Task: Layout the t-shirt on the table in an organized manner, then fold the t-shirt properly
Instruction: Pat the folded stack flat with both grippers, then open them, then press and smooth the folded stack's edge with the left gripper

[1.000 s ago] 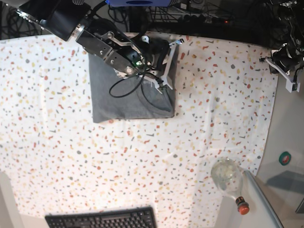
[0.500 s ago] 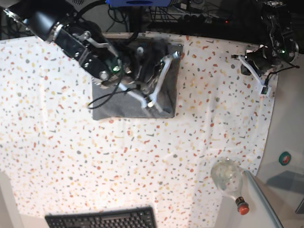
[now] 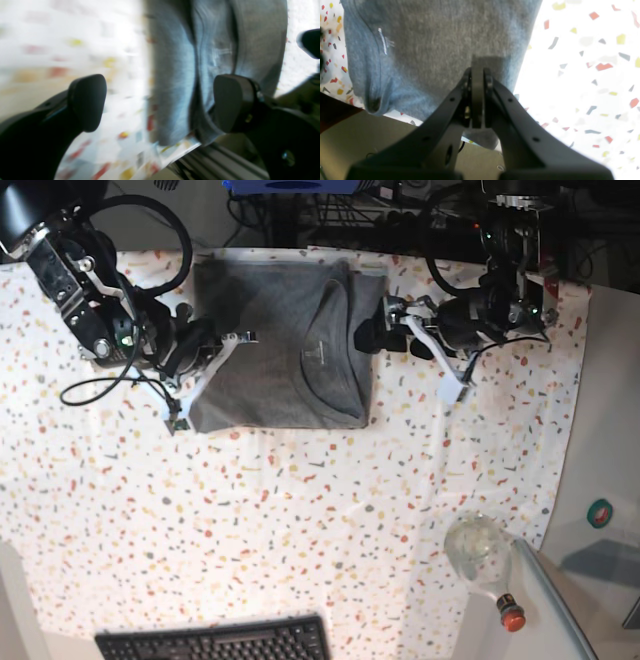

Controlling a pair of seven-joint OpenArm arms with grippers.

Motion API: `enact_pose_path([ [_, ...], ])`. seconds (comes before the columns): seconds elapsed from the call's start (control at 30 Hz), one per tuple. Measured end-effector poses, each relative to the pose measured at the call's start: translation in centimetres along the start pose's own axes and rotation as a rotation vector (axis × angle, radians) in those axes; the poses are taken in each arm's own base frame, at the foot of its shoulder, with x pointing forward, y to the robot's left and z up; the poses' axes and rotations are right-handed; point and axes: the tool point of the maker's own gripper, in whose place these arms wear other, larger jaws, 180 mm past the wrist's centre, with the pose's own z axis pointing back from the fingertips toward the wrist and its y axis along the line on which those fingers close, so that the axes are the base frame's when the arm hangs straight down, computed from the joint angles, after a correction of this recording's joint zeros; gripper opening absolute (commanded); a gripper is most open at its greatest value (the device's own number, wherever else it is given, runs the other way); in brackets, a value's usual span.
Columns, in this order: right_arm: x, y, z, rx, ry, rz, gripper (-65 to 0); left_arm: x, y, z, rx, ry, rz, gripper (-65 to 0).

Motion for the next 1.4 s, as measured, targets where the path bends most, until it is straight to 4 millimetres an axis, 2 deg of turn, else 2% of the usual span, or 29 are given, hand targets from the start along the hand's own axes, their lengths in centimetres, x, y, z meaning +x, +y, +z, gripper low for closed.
enact_pose_path([
  [0.13, -1.1, 0.3, -0.2, 0.009, 0.026, -0.008, -65.0, -0.3, -0.5, -1.8, -0.035, 0.03, 0.02, 0.0],
  [0.27, -0.9, 0.2, -0.1, 0.006, 0.02, -0.006, -65.0, 0.4, -1.6, -3.4, -0.075, -0.014, 0.051, 0.0],
  [0.47, -0.9, 0.3, -0.1, 0.008, 0.021, -0.007, -65.0, 0.1, -3.8, -5.6, -0.151, 0.01, 0.017, 0.0],
  [0.5, -1.0, 0.2, -0.1, 0.005, 0.02, -0.006, -65.0, 0.1, -3.6, -5.7, -0.153, 0.005, 0.026, -3.8],
  [0.57, -1.2, -0.4, 0.0, 0.001, 0.016, -0.04, -65.0, -0.2, -3.2, -5.7, -0.148, 0.005, 0.041, -18.3],
  [0.7, -0.1, -4.2, 0.8, -0.069, -0.099, -0.163, -65.0, -1.3, -1.7, -5.7, -0.095, 0.073, 0.046, -58.1],
  [0.73, 0.3, -5.5, 1.1, -0.096, -0.134, -0.189, -65.0, -1.5, -1.3, -5.7, -0.072, 0.091, 0.054, -65.0],
  [0.87, -0.2, -10.4, 2.6, -0.196, -0.229, -0.321, -65.0, -0.4, -0.4, -5.5, -0.023, 0.113, 0.066, -65.0],
  [0.97, -1.3, -14.3, 4.1, -0.287, -0.257, -0.402, -65.0, 2.1, -0.1, -6.2, 0.066, 0.197, -0.237, -65.0],
  [1.0, -1.4, -15.1, 4.5, -0.303, -0.267, -0.416, -65.0, 3.1, -0.4, -6.6, 0.095, 0.215, -0.339, -65.0],
  [1.13, -1.9, -16.5, 5.2, -0.332, -0.281, -0.459, -65.0, 5.5, -1.6, -7.9, 0.203, 0.3, -0.736, -65.0],
  [1.3, -4.5, -17.6, 5.7, -0.369, -0.241, -0.495, -65.0, 8.4, -3.8, -9.2, 0.305, 0.337, -1.145, -65.0],
  [1.4, -5.1, -18.1, 5.9, -0.381, -0.255, -0.548, -65.0, 10.2, -6.5, -10.5, 0.359, 0.311, -1.362, -65.0],
])
